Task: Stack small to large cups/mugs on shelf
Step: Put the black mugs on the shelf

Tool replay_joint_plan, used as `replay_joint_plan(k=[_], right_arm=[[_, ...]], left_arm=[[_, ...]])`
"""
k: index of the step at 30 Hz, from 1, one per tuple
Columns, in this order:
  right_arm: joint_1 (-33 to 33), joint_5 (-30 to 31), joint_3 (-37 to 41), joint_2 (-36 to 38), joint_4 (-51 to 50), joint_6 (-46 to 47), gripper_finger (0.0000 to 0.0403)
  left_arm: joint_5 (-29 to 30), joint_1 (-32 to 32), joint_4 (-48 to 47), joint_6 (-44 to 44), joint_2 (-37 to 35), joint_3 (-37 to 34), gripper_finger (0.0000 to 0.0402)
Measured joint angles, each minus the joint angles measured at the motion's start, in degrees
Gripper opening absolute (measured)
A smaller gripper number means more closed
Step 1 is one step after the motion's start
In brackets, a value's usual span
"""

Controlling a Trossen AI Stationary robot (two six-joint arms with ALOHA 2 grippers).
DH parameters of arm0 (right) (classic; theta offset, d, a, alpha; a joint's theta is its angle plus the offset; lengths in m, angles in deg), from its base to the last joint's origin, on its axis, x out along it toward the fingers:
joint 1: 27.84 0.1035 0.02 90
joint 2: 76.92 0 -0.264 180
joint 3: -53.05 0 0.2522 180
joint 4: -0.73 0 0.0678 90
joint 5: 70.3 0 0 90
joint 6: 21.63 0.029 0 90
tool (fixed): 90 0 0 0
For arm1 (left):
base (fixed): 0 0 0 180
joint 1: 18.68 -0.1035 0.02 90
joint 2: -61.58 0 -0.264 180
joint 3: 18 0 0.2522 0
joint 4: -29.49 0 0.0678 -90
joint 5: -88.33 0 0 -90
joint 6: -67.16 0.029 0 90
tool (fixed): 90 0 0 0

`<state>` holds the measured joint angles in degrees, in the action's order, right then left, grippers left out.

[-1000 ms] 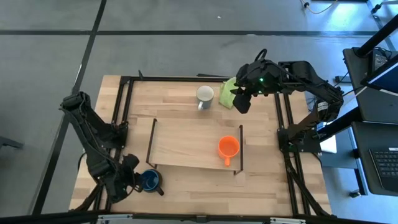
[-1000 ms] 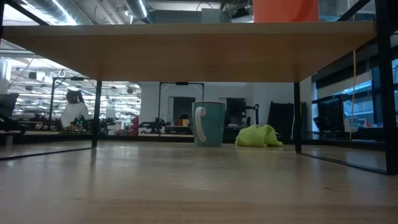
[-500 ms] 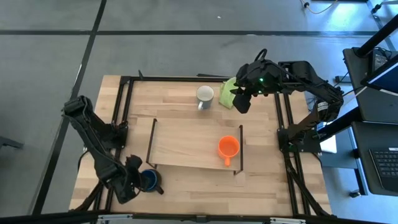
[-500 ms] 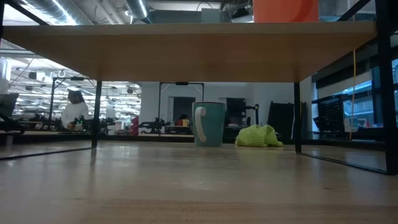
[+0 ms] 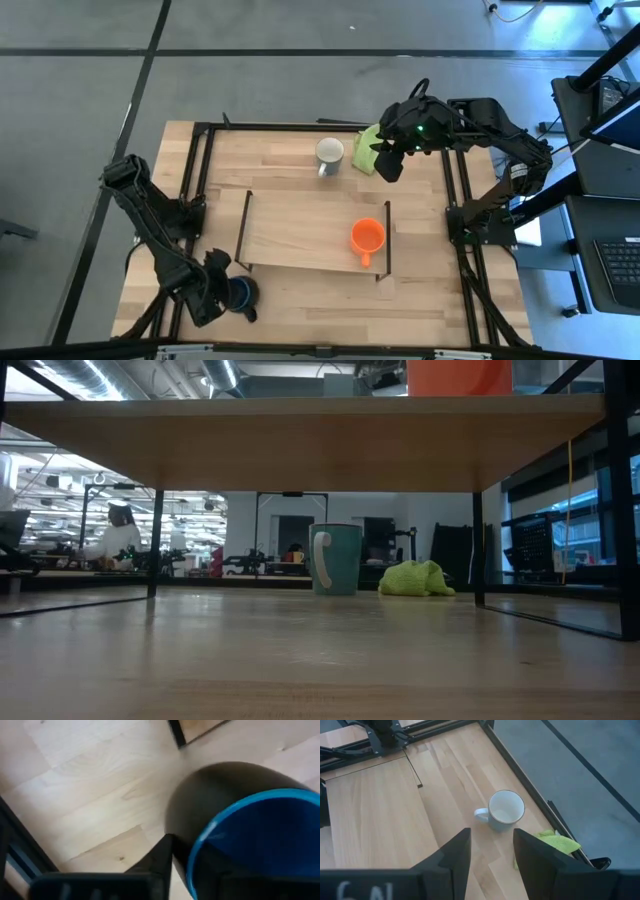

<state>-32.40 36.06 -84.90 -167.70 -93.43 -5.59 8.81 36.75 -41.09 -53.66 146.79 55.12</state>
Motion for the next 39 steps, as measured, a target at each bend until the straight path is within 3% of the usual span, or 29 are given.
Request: replay_joint_plan(k=[3,10,20,25,32,39], right_arm=[[0.0,0.0,0.0,0.0,0.0,0.1,0.0149],[0.0,0.0,0.0,0.0,0.0,0.2,0.0149],[-0.2,0.1,0.0,0.0,-0.7,0.1,0.0149],[-0.2,0.1,0.0,0.0,-1.2,-1.6,0.0149],[-0.2,0.1,0.0,0.0,-1.3,-2.1,0.0149],[0.9,0.1,0.1,2.8,-1.6,2.2,0.0149]], left_arm=[[-0.2,0.3,0.6,1.3,0.0,-0.1,0.0014],[0.7,0.6,-1.2,4.2,0.0,1.6,0.0012],[-1.0,0.5,-16.2,16.0,0.0,19.9,0.0012],[-0.7,-3.7,-23.0,28.4,0.1,32.1,0.0012],[-1.2,-17.1,-33.5,55.4,7.2,48.8,0.0012],[-1.2,-30.4,-33.5,78.3,11.6,53.6,0.0012]])
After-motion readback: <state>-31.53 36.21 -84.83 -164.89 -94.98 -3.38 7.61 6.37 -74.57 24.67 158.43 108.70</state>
